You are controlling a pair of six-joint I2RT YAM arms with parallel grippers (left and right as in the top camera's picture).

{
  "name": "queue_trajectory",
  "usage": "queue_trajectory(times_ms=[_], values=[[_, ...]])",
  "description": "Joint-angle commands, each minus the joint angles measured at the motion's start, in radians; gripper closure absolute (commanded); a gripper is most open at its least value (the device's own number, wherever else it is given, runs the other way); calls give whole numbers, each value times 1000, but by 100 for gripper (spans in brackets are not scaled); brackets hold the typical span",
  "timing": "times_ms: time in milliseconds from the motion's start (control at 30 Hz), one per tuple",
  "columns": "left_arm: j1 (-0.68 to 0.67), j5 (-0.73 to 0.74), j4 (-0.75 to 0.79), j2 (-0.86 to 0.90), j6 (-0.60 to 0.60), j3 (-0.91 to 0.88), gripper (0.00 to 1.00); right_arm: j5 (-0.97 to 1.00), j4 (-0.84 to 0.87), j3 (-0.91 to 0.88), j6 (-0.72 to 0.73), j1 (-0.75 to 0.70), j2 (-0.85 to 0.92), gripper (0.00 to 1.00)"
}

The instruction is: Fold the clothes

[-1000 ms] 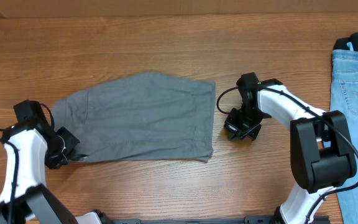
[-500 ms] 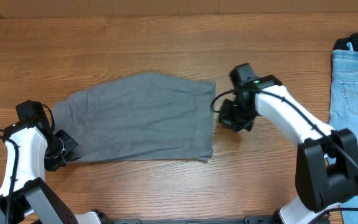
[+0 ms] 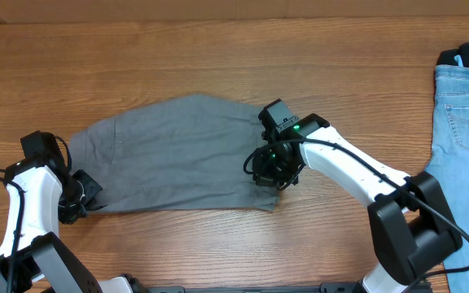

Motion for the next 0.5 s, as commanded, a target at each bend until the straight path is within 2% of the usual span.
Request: queue_trajectory(times_ms=[0,233,467], values=[[-2,-20,10,2,-19,15,96,-52,4,-22,26,-2,64,96],[-1,-22,38,3,-17,4,96,-110,3,-22,22,-24,180,96],[18,-35,61,22,-34,-6,96,-173,-40,-22,-39,-128,264,96]])
